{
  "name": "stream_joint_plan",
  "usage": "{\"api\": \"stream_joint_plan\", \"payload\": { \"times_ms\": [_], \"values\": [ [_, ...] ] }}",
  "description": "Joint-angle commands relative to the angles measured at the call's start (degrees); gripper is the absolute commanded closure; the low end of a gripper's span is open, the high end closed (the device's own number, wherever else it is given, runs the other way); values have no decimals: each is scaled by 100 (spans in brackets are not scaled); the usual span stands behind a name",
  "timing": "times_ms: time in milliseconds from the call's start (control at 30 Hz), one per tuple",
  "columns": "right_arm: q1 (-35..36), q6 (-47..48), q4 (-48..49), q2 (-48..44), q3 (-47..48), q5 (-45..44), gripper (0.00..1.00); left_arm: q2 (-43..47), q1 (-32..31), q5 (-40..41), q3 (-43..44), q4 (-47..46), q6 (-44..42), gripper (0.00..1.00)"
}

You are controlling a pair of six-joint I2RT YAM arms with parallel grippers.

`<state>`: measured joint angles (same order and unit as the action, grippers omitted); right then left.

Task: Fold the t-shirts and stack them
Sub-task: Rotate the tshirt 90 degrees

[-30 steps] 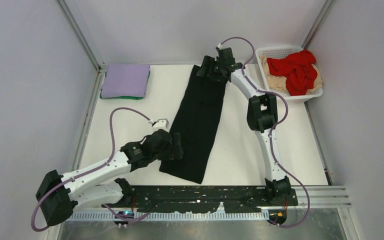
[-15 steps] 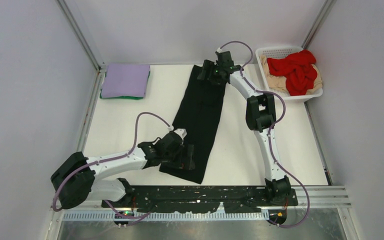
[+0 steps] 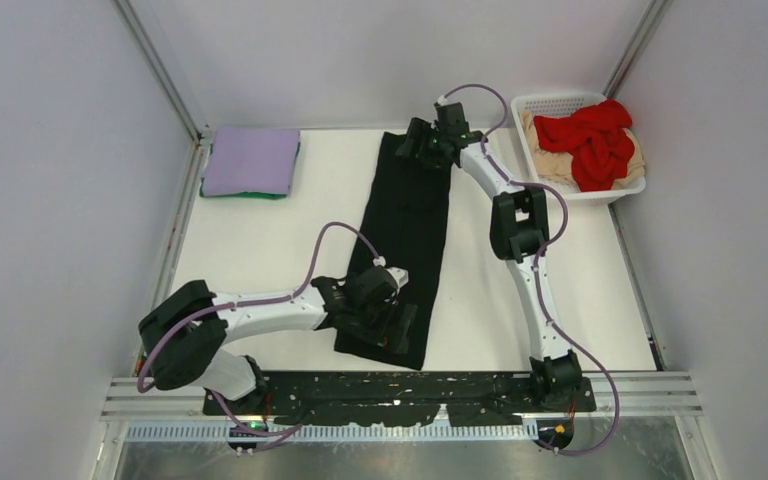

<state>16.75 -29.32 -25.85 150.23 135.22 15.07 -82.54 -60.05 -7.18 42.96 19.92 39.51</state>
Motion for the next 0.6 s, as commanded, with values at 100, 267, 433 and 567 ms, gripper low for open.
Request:
{"api": "stream_joint_plan", "payload": {
  "times_ms": [100,267,433,567],
  "values": [
    [-119,-599,545,549,739,4,5,-226,-427,-368,815,477,-375,0],
    [-120,-805,789,591,713,-7,5,-364,-660,-600,1190,759,-494,0],
    [-118,-793,898,457,412,105,4,-911,-713,-741,1553,831,-570,0],
    [-134,-729,890,346,210,242,4,-1243,-717,-1028,1722,440,-474,0]
  ]
}}
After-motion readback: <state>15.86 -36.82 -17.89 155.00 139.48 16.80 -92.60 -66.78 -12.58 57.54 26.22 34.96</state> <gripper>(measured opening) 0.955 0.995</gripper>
